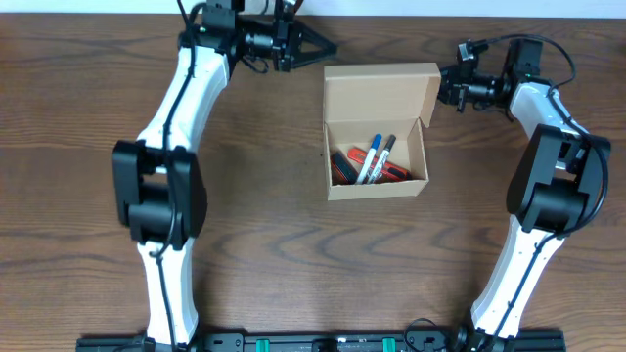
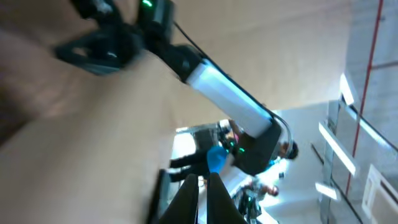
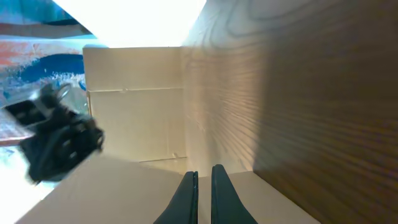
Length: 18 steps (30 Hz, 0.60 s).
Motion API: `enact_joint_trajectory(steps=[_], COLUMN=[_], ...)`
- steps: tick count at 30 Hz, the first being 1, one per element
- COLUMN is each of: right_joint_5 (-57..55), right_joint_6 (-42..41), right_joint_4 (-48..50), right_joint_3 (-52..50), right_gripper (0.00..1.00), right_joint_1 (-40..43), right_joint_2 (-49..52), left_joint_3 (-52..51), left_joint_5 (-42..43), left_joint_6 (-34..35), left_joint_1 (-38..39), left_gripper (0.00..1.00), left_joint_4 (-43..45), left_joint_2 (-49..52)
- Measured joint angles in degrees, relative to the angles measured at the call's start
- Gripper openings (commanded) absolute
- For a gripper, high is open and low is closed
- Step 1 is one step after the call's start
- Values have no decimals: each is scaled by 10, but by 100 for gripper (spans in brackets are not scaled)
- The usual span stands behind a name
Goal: Pack container
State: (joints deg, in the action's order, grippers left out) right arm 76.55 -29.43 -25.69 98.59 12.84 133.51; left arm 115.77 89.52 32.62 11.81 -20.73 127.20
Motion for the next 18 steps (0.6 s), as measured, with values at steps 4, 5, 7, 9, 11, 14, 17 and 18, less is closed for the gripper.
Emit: enact_joint_trajectory(steps=[4,5,7,9,11,14,17,18], right_joint_5=[0,1,2,4,7,8,-8,-18], right_joint_6=[-9,-12,-14,-18,-23,-28,-33,-37], right_joint_4=[-1,-1,3,9,11,11,6,4], right_joint_3=[0,0,0,0,0,0,0,0], right_gripper=[2,1,2,1,2,1,2,2], right_joint_1=[0,0,0,0,0,0,0,0], right_joint_2=[-33,-44,-66,-86,-99,-106,-106,-106], left_joint_3=[4,5,4,2,1,1,1,1], left_joint_5=[3,4,-3,-22,-41,-65,-94,-111], left_joint_6=[-43,-63,-116,-170,-212,-257,-277,-283], left_joint_1=[12,14,14,14,12,7,-3,-10], left_gripper=[6,6,6,6,6,6,6,6], left_joint_4=[-100,-142,-238,-309,-348,-363,-371,-380], left_joint_2=[-22,-22,-21,-21,-21,-20,-21,-20])
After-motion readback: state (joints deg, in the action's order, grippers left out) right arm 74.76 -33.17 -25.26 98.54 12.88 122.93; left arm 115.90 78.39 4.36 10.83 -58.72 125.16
